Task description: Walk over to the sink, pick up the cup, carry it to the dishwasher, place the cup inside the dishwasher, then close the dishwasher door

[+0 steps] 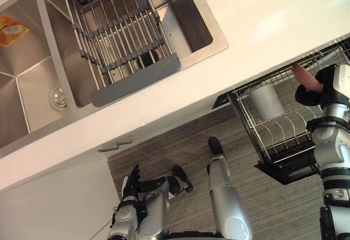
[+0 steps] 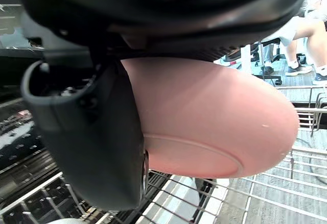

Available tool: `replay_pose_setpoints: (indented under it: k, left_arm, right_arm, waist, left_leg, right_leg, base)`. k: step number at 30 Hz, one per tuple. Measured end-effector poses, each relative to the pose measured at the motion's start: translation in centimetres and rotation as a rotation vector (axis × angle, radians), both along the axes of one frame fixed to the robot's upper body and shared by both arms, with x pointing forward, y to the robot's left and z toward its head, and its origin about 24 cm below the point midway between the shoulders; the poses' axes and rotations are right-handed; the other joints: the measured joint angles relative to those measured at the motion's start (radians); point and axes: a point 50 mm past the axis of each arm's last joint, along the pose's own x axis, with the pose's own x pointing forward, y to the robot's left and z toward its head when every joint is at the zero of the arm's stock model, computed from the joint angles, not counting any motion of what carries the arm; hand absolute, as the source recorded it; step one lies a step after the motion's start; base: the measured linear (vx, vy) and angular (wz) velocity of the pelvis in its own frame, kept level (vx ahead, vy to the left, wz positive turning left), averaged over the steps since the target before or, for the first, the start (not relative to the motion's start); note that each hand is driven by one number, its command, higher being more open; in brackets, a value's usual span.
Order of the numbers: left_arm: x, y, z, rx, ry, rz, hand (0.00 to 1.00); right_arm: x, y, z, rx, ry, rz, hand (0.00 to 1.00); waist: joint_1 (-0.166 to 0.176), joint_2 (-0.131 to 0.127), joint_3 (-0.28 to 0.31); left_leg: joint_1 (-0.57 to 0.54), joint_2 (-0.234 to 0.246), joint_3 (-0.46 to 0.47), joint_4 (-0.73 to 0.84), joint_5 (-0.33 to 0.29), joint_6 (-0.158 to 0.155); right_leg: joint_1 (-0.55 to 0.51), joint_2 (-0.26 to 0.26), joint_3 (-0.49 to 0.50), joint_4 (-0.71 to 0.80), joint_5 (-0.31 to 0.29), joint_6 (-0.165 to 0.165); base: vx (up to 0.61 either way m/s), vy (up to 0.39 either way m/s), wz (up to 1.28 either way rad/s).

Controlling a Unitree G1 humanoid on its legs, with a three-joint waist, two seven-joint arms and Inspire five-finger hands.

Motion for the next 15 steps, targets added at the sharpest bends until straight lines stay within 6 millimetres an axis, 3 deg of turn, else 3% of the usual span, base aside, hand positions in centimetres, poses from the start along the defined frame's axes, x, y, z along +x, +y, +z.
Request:
replay_pose_setpoints:
  k: [10,11,15]
  left_arm:
    - [0.3,-0.1,0.2,-0.025,-0.017,0.028,1.0]
    - [0.3,-0.1,0.2,-0.029,-0.018,0.035,1.0]
    - [0.5,-0.2,0.2,-0.035,-0.022,0.044,1.0]
  right_arm:
    - [1.0,-0.6,0.9,-0.027,0.017,-0.025,0.0]
    - [1.1,-0.5,1.0,-0.032,0.011,-0.025,1.0]
    - [1.4,-0.6,1.1,-0.03,0.013,-0.034,1.0]
  waist:
    - [-0.001,0.012,0.011]
    - [-0.001,0.013,0.011]
    - [0.001,0.013,0.011]
  left_leg:
    - [-0.041,-0.011,0.003,0.007,0.007,0.012]
    - [-0.041,-0.012,0.004,0.008,0.007,0.012]
    - [-0.041,-0.014,0.004,0.008,0.008,0.013]
  right_leg:
    - [-0.054,-0.006,0.004,0.032,-0.004,0.006]
    - [-0.055,-0.006,0.005,0.035,-0.006,0.006]
    - [-0.057,-0.008,0.006,0.039,-0.006,0.006]
  base:
    - [0.03,-0.063,0.02]
    - [0.03,-0.06,-0.01]
    - [0.03,-0.058,0.01]
